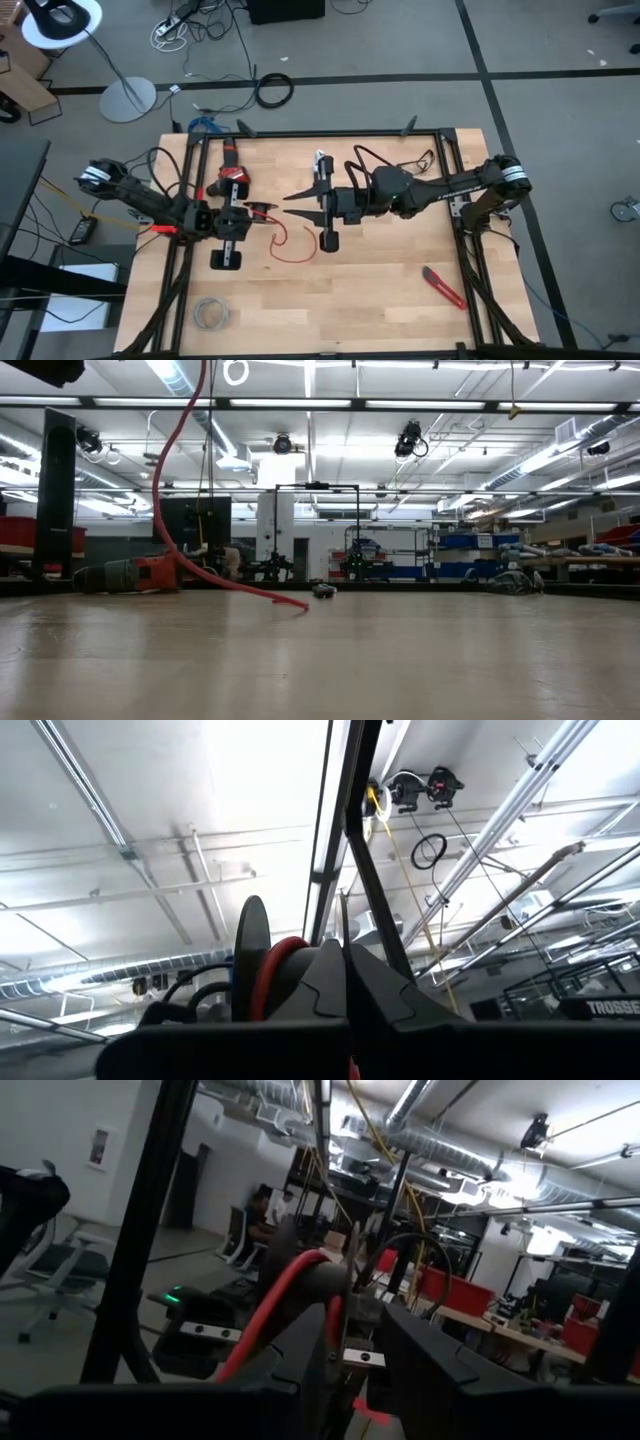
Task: Coil cords
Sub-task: Coil the red wire onto the black spool
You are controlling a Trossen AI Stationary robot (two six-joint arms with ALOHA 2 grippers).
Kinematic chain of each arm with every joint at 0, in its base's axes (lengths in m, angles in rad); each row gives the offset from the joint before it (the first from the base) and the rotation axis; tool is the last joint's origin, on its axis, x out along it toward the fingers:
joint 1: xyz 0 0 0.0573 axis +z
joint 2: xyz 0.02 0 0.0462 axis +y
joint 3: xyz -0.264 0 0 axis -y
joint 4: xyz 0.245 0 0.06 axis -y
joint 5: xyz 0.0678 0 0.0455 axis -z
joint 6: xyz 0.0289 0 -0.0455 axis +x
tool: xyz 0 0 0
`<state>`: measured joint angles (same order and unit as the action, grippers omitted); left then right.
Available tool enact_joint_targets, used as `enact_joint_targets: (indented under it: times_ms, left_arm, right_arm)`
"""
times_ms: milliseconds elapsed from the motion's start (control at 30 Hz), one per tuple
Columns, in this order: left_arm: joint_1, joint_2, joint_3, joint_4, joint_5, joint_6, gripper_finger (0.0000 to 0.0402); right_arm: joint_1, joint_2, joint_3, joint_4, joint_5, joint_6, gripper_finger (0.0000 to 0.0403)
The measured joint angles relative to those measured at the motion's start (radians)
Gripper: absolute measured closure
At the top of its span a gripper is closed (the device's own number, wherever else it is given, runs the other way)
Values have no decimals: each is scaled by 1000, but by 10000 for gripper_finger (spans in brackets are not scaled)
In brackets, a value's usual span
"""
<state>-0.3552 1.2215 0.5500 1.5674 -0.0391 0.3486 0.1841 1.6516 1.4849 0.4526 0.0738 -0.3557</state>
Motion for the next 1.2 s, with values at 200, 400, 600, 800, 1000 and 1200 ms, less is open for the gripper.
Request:
enact_joint_targets:
  times_ms: [200,400,600,800,1000,1200]
  left_arm:
    - [24,12,11,1,13,-37,401]
    - [28,12,11,2,13,-42,401]
    - [28,12,11,2,11,-43,401]
    - [28,12,11,0,1,-42,401]
    - [43,12,11,-9,-10,-45,401]
    - [49,16,11,-20,-12,-51,401]
  right_arm:
    - [-3,0,0,-6,-16,18,305]
    - [-6,0,0,-14,-26,23,305]
    - [-16,0,0,-23,-51,50,311]
    - [-26,0,0,-28,-54,56,322]
    - [-31,0,0,-28,-61,64,325]
    - [-37,0,0,-28,-61,60,329]
